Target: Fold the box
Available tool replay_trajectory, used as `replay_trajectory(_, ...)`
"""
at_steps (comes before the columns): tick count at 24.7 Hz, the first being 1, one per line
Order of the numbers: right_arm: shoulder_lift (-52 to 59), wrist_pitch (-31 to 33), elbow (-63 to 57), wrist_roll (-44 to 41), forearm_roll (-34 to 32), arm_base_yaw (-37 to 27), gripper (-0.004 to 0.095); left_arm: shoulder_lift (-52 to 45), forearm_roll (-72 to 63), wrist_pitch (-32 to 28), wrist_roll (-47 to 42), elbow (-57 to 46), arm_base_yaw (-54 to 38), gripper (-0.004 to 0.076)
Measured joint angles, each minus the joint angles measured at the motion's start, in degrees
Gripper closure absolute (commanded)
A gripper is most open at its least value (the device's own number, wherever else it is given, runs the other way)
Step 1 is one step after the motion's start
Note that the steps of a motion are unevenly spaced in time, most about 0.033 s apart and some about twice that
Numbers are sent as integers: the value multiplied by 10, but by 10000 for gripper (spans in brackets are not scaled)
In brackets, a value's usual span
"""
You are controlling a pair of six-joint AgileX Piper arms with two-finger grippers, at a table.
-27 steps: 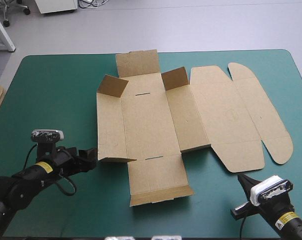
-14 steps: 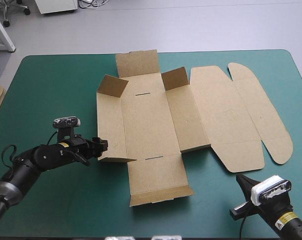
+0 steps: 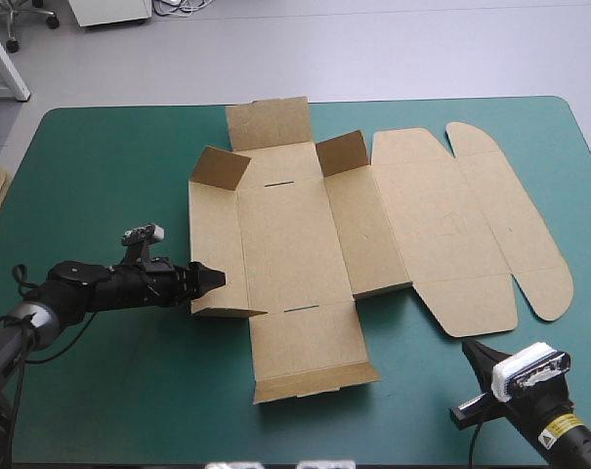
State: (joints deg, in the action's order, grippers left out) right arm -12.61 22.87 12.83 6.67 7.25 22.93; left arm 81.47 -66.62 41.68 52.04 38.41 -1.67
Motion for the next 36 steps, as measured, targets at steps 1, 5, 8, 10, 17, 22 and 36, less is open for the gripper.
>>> replay_trajectory(1, 0, -1, 0, 0, 0, 0, 928, 12, -19, 9, 16, 3, 0, 228)
replay_trajectory(5, 0, -2, 0, 0, 0, 0, 928, 44, -63, 19, 47, 19, 0, 254)
replay_trajectory(8, 0, -3, 0, 0, 0, 0, 928, 64, -68, 20, 52, 33, 0, 291)
replay_trajectory(10, 0, -3, 0, 0, 0, 0, 928, 75, -69, 22, 54, 42, 0, 309)
replay_trajectory(17, 0, -6, 0, 4, 0, 0, 928, 112, -64, -2, 51, 61, 57, 466)
replay_trajectory(22, 0, -8, 0, 7, 0, 0, 928, 112, -64, -20, 45, 61, 64, 734)
replay_trajectory(36, 0, -7, 0, 13, -1, 0, 927, 114, 117, 22, -72, 166, 86, 734)
